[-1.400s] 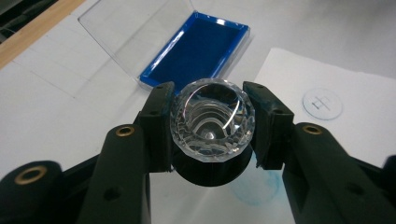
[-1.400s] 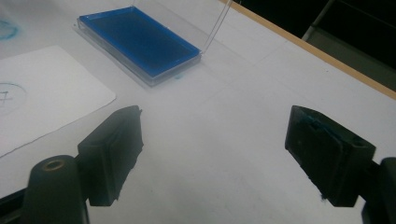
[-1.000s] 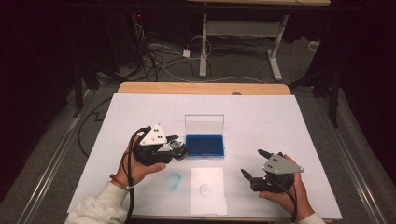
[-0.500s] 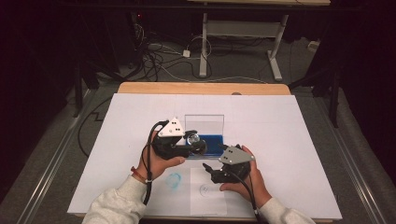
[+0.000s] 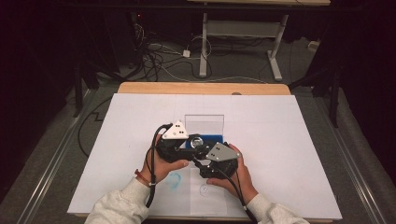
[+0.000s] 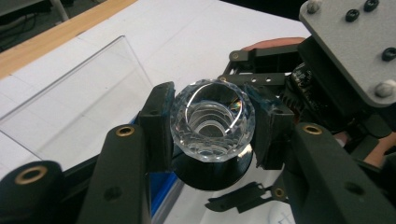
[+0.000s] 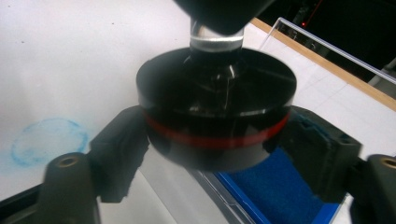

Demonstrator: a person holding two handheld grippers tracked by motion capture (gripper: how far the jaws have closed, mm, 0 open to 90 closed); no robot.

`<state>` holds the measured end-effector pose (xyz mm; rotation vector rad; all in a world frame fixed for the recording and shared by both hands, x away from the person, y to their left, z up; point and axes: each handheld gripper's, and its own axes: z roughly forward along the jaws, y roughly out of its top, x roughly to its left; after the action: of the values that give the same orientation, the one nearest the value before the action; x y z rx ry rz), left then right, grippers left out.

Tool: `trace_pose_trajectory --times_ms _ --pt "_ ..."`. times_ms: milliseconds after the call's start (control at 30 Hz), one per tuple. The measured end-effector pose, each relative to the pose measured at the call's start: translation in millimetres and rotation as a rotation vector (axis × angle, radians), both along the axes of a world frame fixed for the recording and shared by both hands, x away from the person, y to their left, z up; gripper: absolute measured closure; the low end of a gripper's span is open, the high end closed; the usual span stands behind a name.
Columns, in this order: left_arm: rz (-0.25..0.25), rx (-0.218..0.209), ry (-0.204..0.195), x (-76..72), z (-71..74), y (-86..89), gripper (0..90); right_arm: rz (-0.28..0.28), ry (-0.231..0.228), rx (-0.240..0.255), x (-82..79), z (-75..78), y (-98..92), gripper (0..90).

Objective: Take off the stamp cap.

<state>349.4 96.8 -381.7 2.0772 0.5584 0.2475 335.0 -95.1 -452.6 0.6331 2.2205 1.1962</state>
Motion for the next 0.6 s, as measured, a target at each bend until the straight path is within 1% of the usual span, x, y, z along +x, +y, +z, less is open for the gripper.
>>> trace_pose_trajectory --times_ms 67,133,200,300,367,400,500,533,567,600 --pt "-0.002 0.000 0.002 -1.4 0.0 -0.8 54.8 -0.001 -0.010 0.007 -2.3 0.2 -2.0 32.5" --pt "-0.005 -0.003 0.001 -2.7 0.3 -1.0 54.8 0.010 -0.023 0.001 -3.9 0.6 -3.1 34.7" --pt "-0.007 -0.008 -0.001 -3.4 0.8 -0.8 54.8 0.019 -0.023 0.011 -5.4 1.5 -3.7 37.8" --pt "-0.009 -0.011 -0.001 -4.1 1.3 0.3 54.8 0.023 -0.028 0.012 -6.4 1.9 -4.1 38.0" --pt "-0.012 -0.010 0.002 -4.2 0.9 0.8 54.8 0.030 -0.024 0.019 -6.8 1.7 -5.0 38.0" --pt "-0.011 -0.010 0.003 -4.0 0.1 1.3 54.8 0.045 -0.020 0.036 -7.4 2.1 -6.7 37.2" --pt "-0.011 -0.012 0.001 -4.0 -0.8 1.6 54.8 0.051 -0.013 0.047 -7.1 2.7 -8.5 36.7" --pt "-0.011 -0.015 0.005 -3.9 -1.2 1.6 54.8 0.050 -0.001 0.068 -6.8 2.9 -10.2 36.8" --pt "-0.012 -0.013 0.003 -3.6 -1.6 1.4 54.8 0.050 -0.001 0.068 -6.8 2.9 -10.2 36.8" --pt "-0.010 -0.014 0.002 -3.9 -1.8 1.2 54.8 0.049 0.012 0.082 -6.7 2.7 -10.9 37.0"
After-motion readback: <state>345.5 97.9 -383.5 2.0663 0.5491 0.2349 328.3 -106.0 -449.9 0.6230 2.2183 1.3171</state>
